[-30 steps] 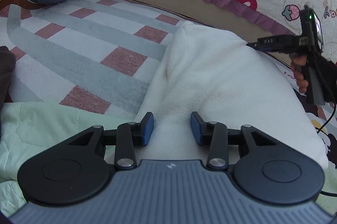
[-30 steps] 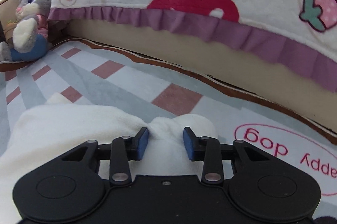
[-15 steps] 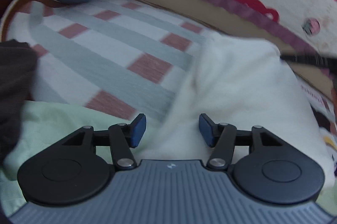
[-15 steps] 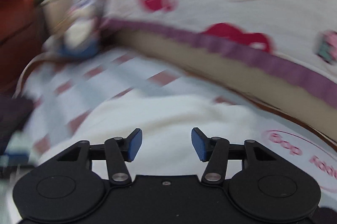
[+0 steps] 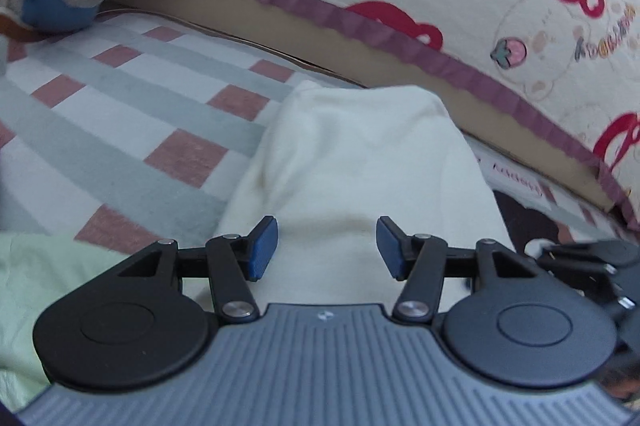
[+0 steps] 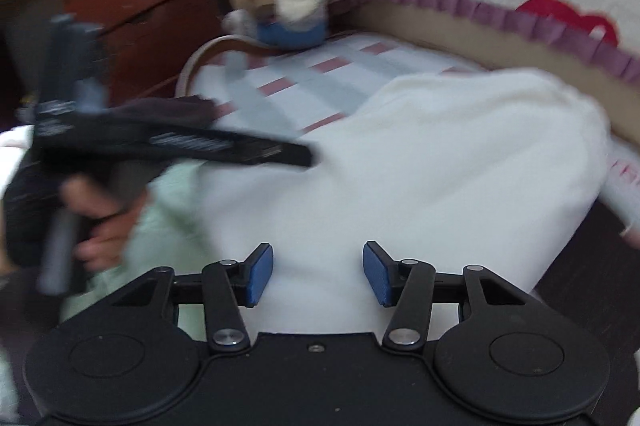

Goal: Fold clothes

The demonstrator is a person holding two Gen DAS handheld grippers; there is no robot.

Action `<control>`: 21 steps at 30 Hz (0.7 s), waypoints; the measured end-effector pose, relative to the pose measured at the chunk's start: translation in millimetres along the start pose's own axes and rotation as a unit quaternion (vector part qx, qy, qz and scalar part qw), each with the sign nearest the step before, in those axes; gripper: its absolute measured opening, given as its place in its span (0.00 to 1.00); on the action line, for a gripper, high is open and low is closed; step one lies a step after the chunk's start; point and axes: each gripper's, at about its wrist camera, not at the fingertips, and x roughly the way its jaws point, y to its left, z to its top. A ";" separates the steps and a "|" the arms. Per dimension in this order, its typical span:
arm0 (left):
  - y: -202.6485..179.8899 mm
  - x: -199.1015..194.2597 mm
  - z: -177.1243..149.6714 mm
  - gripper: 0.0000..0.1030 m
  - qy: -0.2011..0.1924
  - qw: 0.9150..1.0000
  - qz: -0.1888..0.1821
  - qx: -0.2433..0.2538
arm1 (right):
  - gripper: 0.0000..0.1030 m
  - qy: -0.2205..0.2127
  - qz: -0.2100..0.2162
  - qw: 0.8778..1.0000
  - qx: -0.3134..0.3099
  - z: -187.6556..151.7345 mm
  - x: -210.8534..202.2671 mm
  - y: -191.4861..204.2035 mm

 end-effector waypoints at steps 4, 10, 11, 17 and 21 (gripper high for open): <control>3.8 2.2 -4.8 0.56 0.011 0.998 0.056 -0.014 | 0.55 -0.008 0.034 0.998 0.043 -11.3 -20.1 -5.8; 50.2 -30.6 -9.4 0.56 0.002 0.992 0.094 -0.084 | 0.57 -0.044 0.048 0.979 0.194 -24.8 -53.6 -45.1; 58.9 -38.7 -10.5 0.56 0.004 0.991 0.080 -0.109 | 0.62 -0.050 0.039 0.975 0.215 -27.4 -57.9 -52.3; 87.0 -58.1 -34.6 0.58 0.052 0.963 -0.032 -0.264 | 0.64 -0.059 -0.018 0.940 0.335 -48.8 -54.0 -92.5; 83.8 -50.7 -53.9 0.58 0.078 0.943 -0.094 -0.310 | 0.64 -0.062 -0.018 0.922 0.382 -58.4 -45.9 -100.9</control>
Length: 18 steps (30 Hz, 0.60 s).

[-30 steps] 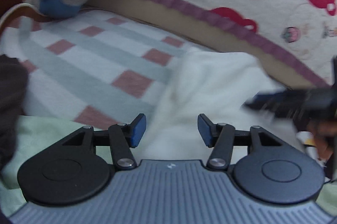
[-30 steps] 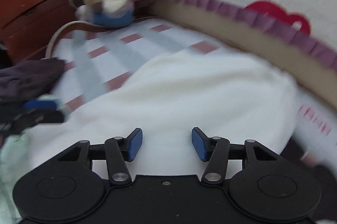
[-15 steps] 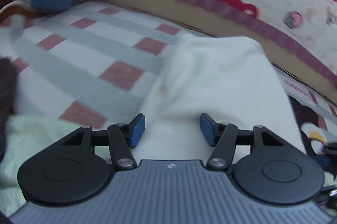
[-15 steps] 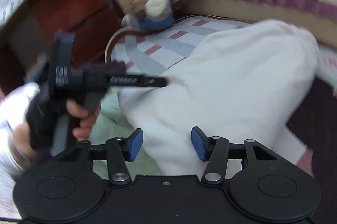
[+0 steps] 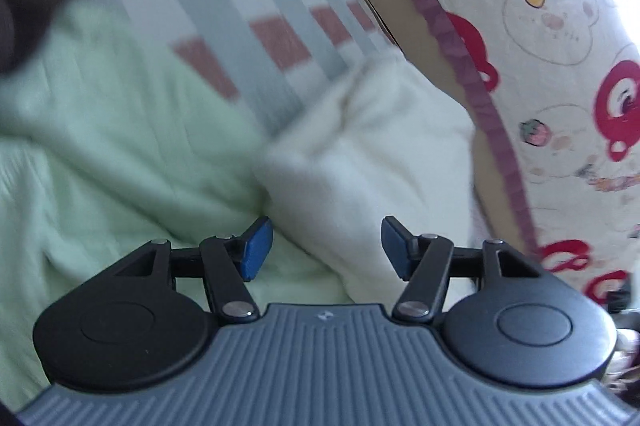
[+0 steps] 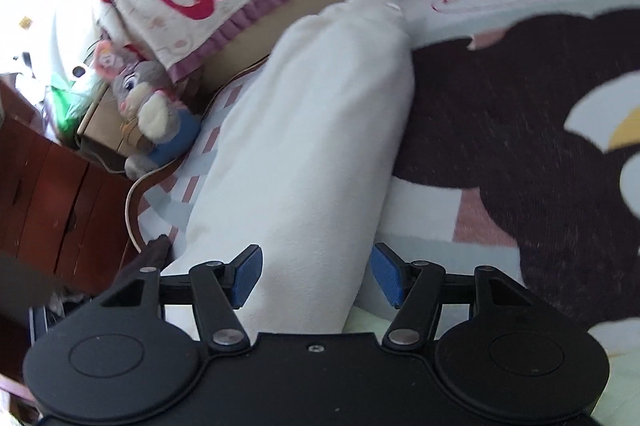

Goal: Fold clothes

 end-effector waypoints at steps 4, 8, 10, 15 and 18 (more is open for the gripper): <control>-2.6 27.7 -2.0 0.63 -0.004 0.999 0.013 0.045 | 0.64 0.005 0.000 1.000 0.018 -4.6 7.4 -4.5; -4.3 40.5 6.1 0.67 -0.058 0.996 0.017 0.059 | 0.66 0.005 0.005 0.999 0.036 -2.0 11.6 -9.4; -6.0 45.8 8.5 0.52 -0.074 0.994 0.007 0.083 | 0.68 0.005 0.004 0.999 0.045 1.3 14.5 -12.2; -44.3 44.1 -8.1 0.31 -0.118 0.964 0.043 0.234 | 0.73 -0.002 -0.012 0.998 0.060 9.7 26.9 -14.3; -77.2 47.4 -31.1 0.31 -0.144 0.914 0.081 0.371 | 0.75 -0.009 -0.024 0.998 0.056 14.3 32.6 -10.8</control>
